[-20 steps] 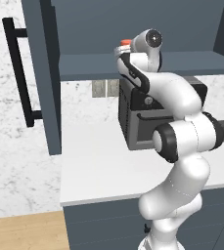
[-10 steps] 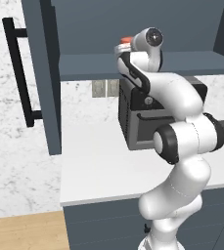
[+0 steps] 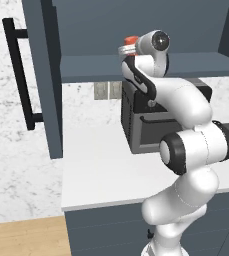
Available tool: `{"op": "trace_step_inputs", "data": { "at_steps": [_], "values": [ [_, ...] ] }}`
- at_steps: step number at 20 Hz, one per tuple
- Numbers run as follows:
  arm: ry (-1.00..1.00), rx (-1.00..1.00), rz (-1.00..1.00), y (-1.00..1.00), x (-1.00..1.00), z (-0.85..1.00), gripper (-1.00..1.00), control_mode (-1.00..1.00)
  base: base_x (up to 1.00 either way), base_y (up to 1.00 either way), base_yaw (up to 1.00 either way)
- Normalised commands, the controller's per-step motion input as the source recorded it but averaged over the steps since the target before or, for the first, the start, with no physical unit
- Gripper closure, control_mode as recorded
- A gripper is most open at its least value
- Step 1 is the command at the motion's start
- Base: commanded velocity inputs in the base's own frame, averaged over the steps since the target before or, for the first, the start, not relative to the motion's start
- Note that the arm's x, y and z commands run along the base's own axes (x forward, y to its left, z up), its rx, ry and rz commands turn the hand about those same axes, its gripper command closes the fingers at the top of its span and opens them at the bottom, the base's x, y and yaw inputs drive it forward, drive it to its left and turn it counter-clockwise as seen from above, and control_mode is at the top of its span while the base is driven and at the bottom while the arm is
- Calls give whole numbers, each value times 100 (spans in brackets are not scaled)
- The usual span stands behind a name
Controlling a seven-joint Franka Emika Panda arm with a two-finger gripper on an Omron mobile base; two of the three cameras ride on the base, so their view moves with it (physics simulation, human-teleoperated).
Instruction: Gather all objects into one cabinet and sort the glasses and bowls to opposite sides.
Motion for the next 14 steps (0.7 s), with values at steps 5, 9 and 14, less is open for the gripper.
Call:
{"op": "trace_step_inputs", "data": {
  "at_steps": [5,9,14],
  "values": [
    [-4,0,0,0,-25,1,100,-100,0,0,0],
    [-6,0,0,0,-24,4,100,-100,0,0,0],
    [-5,0,0,0,-19,11,100,-100,0,0,0]
  ]
}}
